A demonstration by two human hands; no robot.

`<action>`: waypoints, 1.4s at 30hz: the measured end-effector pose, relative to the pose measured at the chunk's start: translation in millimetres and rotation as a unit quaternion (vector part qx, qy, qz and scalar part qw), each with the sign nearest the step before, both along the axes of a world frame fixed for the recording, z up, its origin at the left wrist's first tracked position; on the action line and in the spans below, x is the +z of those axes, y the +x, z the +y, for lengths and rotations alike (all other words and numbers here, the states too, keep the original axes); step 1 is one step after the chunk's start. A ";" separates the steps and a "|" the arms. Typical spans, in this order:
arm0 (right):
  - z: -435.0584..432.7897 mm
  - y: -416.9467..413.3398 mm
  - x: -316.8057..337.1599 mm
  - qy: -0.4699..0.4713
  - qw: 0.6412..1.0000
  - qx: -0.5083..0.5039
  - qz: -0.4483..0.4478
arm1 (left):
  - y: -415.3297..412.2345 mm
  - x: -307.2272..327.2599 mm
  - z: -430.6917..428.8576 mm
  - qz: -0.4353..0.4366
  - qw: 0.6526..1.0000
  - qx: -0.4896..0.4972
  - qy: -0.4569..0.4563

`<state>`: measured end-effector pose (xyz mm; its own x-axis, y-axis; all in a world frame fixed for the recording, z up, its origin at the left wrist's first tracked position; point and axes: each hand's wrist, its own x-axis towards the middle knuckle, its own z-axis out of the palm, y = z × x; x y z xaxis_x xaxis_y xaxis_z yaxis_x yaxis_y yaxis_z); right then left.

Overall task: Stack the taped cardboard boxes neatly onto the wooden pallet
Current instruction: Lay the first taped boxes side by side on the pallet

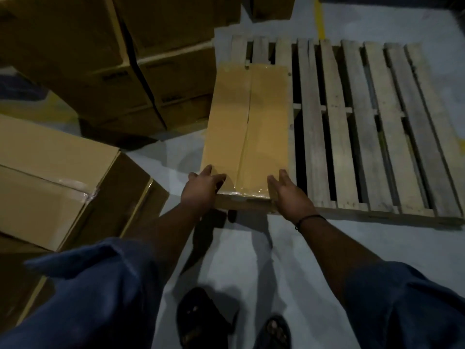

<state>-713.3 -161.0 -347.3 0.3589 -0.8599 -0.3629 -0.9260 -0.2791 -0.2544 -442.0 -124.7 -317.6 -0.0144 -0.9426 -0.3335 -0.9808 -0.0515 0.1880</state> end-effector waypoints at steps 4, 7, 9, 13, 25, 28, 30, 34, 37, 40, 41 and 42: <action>-3.3 3.9 -4.9 -0.014 1.000 -0.012 0.001 | 3.7 -0.5 -5.9 -0.009 1.000 -0.001 -0.010; -5.8 3.1 -6.4 -0.021 1.000 -0.004 0.010 | 7.5 -2.3 -7.6 -0.021 0.999 -0.016 -0.021; -6.5 2.8 -5.9 -0.025 1.000 0.003 0.017 | 9.8 -4.4 -6.5 -0.024 0.999 -0.028 -0.022; -2.5 4.8 -3.9 -0.037 0.999 0.004 0.018 | 13.7 -11.0 -2.0 -0.032 0.998 -0.037 -0.041; 11.1 -13.0 -19.2 -0.115 0.991 -0.036 -0.051 | 6.2 -38.4 7.6 0.089 0.994 -0.014 -0.057; 5.1 -20.8 -19.7 -0.092 0.994 -0.042 -0.038 | 0.9 -47.5 8.8 0.097 0.993 -0.026 -0.068; 3.2 -20.3 -18.4 -0.083 0.995 -0.043 -0.036 | 1.2 -52.5 11.6 0.093 0.993 -0.032 -0.070; 11.6 -12.7 -17.0 -0.098 0.990 -0.043 -0.097 | 14.4 -50.7 15.7 0.093 0.992 -0.035 -0.076; 11.3 -7.2 -13.4 -0.061 0.976 -0.139 -0.155 | 20.5 -49.5 15.3 0.113 0.989 -0.039 -0.083; -5.6 -0.6 -15.3 0.081 0.938 -0.252 -0.223 | 20.5 -41.1 9.3 0.237 0.967 0.081 -0.051; -10.5 1.8 -15.8 0.107 0.917 -0.281 -0.263 | 21.3 -37.9 3.6 0.282 0.950 0.133 -0.026; -14.6 3.0 -18.8 0.125 0.896 -0.305 -0.298 | 22.4 -35.3 -4.3 0.317 0.932 0.175 -0.005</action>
<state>-710.3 -175.6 -366.1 0.0446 -0.8803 -0.4722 -0.5665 0.3671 -0.7378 -419.6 -129.0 -352.9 0.1038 -0.9297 -0.3533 -0.5949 -0.3427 0.7270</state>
